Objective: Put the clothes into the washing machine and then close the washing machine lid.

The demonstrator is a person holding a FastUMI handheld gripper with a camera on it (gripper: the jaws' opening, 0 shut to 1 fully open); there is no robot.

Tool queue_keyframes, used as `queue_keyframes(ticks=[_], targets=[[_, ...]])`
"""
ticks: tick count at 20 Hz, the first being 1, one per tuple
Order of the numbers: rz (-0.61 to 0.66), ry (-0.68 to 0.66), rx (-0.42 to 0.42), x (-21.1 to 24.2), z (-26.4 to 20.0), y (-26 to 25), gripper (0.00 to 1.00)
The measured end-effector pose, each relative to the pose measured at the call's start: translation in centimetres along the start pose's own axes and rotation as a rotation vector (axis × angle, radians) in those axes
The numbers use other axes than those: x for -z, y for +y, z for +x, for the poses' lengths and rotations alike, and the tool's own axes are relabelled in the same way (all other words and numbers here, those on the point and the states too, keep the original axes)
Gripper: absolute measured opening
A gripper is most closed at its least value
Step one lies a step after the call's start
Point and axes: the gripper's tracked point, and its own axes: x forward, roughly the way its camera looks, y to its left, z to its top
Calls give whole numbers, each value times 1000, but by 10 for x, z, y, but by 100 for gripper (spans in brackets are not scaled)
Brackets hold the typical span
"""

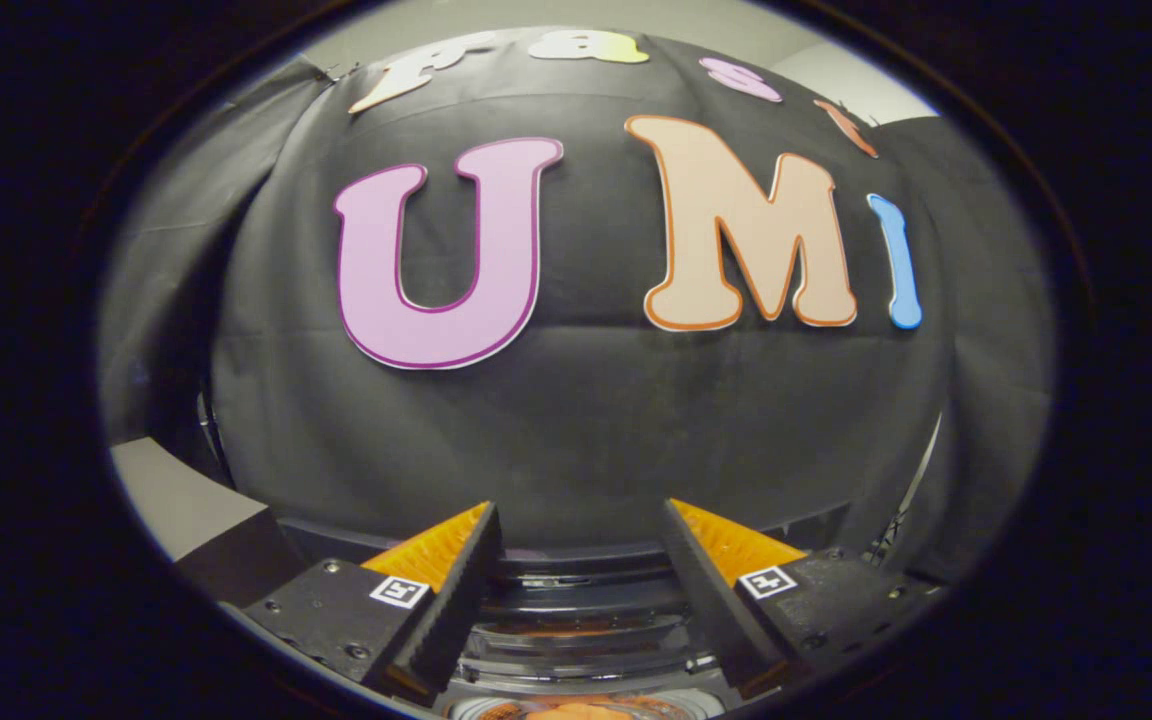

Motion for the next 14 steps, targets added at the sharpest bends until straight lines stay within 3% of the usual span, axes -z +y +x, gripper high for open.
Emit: queue_keyframes(ticks=[8,14], targets=[[-3,94,-8,5,29,8,97],[-14,66,-13,4,1,5,97]])
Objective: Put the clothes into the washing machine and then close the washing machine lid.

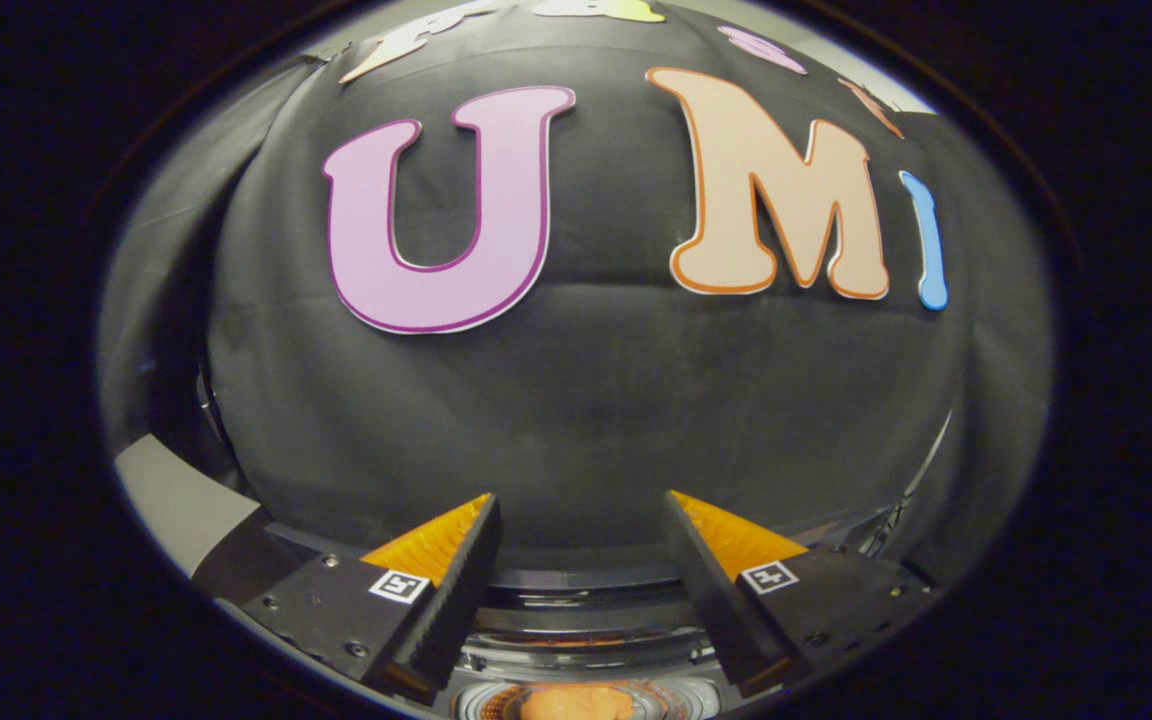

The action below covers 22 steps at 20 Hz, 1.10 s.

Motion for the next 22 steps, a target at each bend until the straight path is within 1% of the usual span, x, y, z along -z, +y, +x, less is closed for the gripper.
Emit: queue_keyframes(ticks=[6,12,22], targets=[[6,-86,-1,4,-35,2,97],[7,-132,17,6,-50,0,97],[15,-204,21,7,-64,-1,96]])
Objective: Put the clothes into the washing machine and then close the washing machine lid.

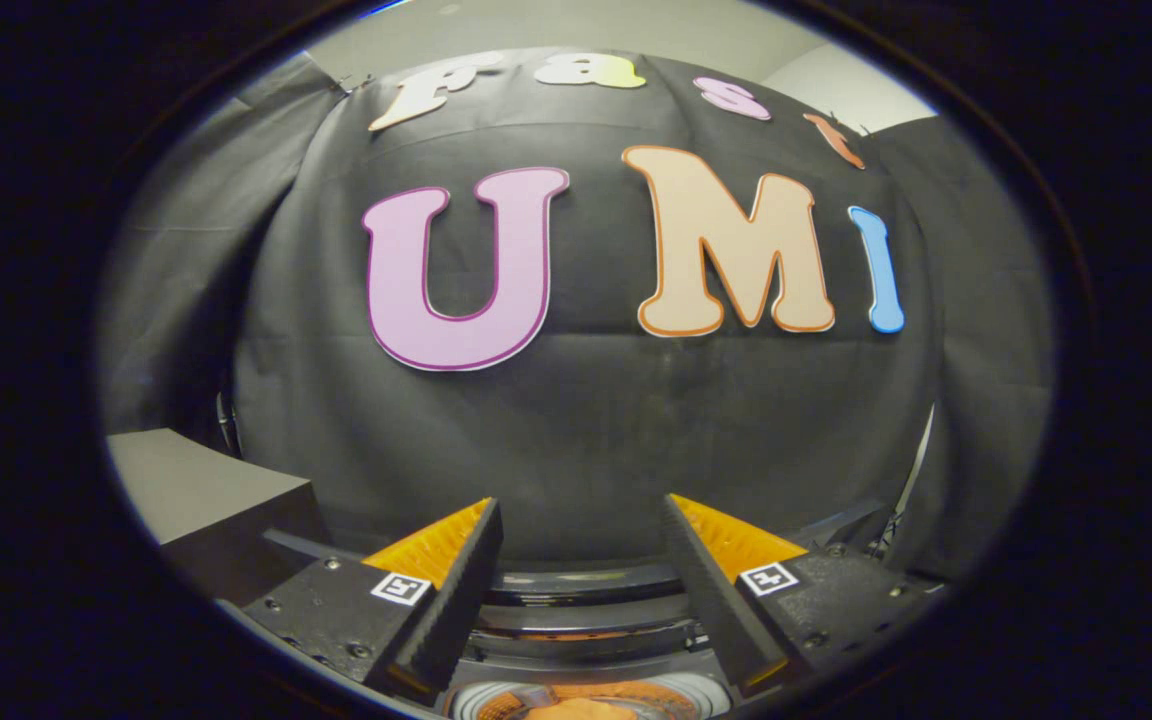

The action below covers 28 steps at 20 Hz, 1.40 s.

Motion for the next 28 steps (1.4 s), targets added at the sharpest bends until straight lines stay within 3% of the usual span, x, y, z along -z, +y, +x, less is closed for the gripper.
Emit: queue_keyframes(ticks=[22,28], targets=[[-1,-46,17,9,-33,-3,96],[12,44,28,60,-90,-10,96]])
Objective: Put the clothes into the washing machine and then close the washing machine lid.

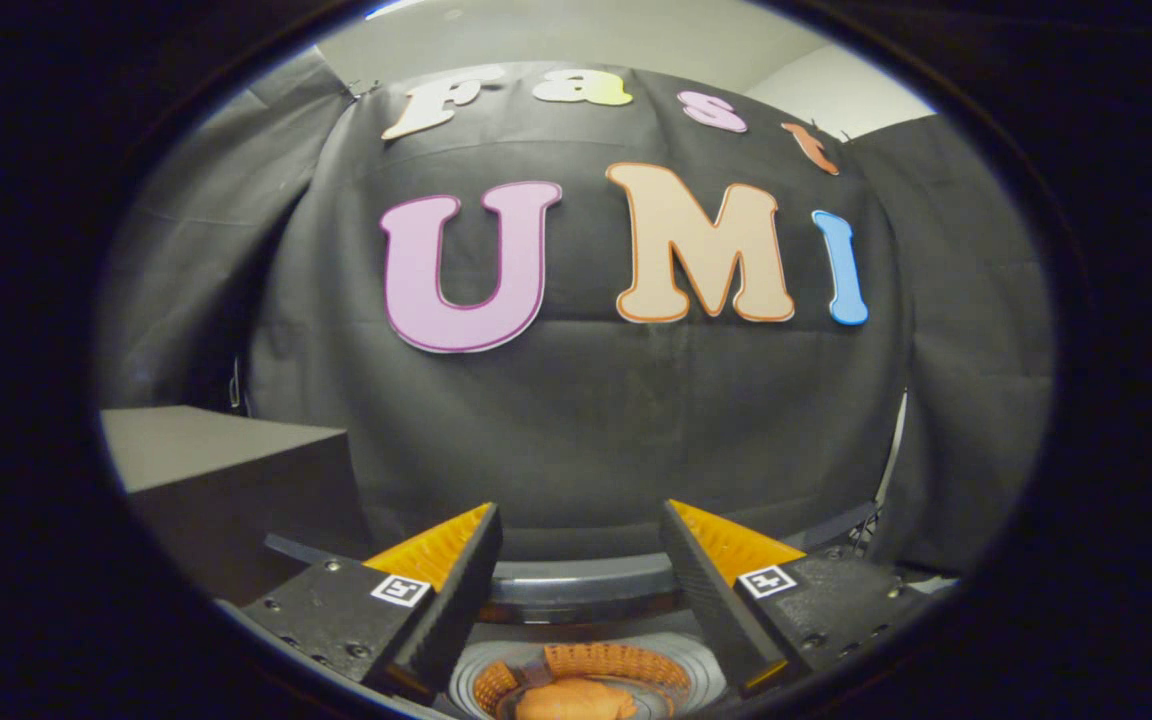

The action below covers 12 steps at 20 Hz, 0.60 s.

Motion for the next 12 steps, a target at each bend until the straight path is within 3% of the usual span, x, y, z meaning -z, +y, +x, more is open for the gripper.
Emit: queue_keyframes(ticks=[3,5,12], targets=[[91,104,36,43,-23,-22,97],[148,121,63,48,-38,-32,97],[133,159,82,61,-82,-40,97]])
